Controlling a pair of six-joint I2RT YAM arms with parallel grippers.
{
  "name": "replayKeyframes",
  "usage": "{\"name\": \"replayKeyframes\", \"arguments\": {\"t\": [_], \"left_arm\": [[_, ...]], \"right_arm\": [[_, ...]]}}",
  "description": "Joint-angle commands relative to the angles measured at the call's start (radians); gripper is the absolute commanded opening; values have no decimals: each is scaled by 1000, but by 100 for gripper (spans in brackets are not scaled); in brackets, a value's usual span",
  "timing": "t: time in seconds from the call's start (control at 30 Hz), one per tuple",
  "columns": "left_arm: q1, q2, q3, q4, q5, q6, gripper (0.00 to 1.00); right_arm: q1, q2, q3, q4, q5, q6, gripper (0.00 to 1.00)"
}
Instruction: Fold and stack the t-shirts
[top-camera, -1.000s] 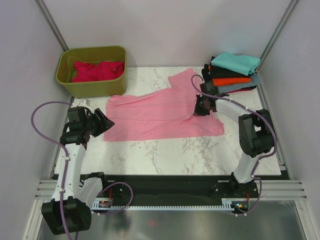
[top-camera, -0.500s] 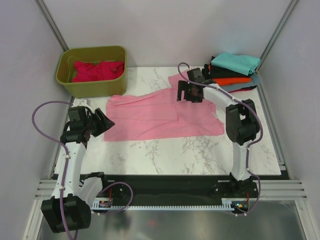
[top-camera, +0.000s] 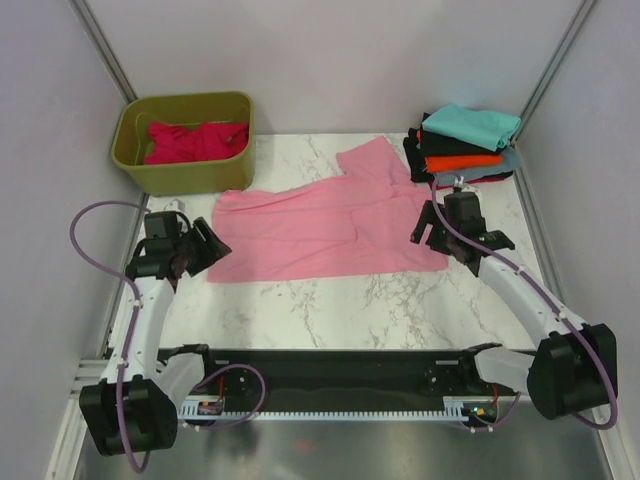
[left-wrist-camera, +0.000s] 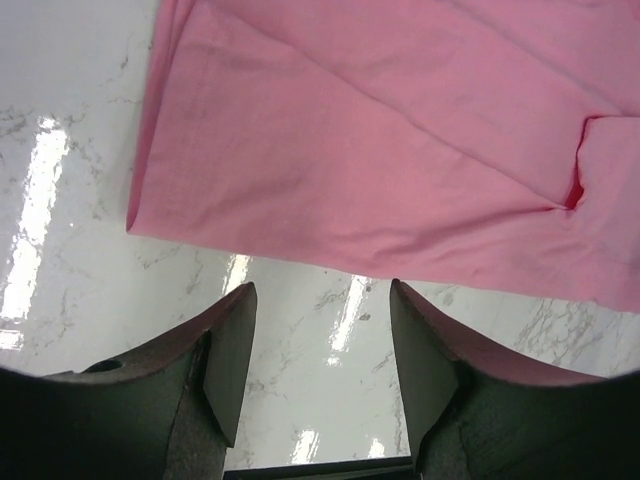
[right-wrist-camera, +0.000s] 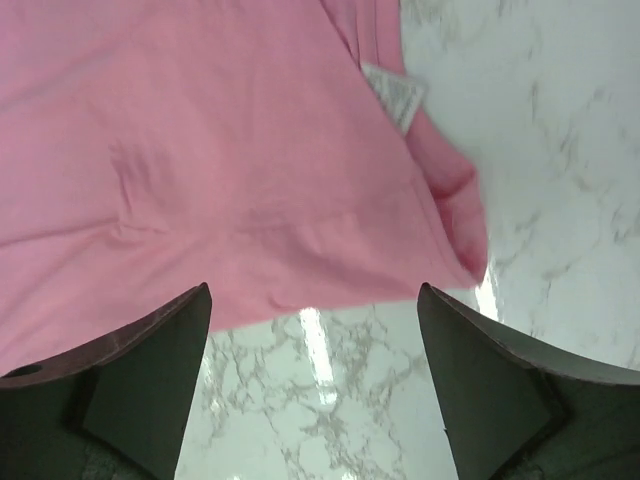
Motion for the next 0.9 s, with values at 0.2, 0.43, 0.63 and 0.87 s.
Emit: {"name": "replayKeyframes", "arguments": {"t": [0.2, 0.43, 0.63, 0.87], "left_arm": [[-238, -74, -66, 56, -321, -221, 62], [-238, -63, -236, 196, -369, -283, 62], [-237, -143, -363, 286, -482, -370, 61], [-232, -105, -367, 279, -584, -406, 78]], "right_arm": [[-47, -36, -272, 87, -43, 39, 84], [-168, 67, -296, 190, -163, 41, 78], [-168, 125, -283, 250, -137, 71, 67], [-205, 145, -281, 272, -144, 54, 22]]}}
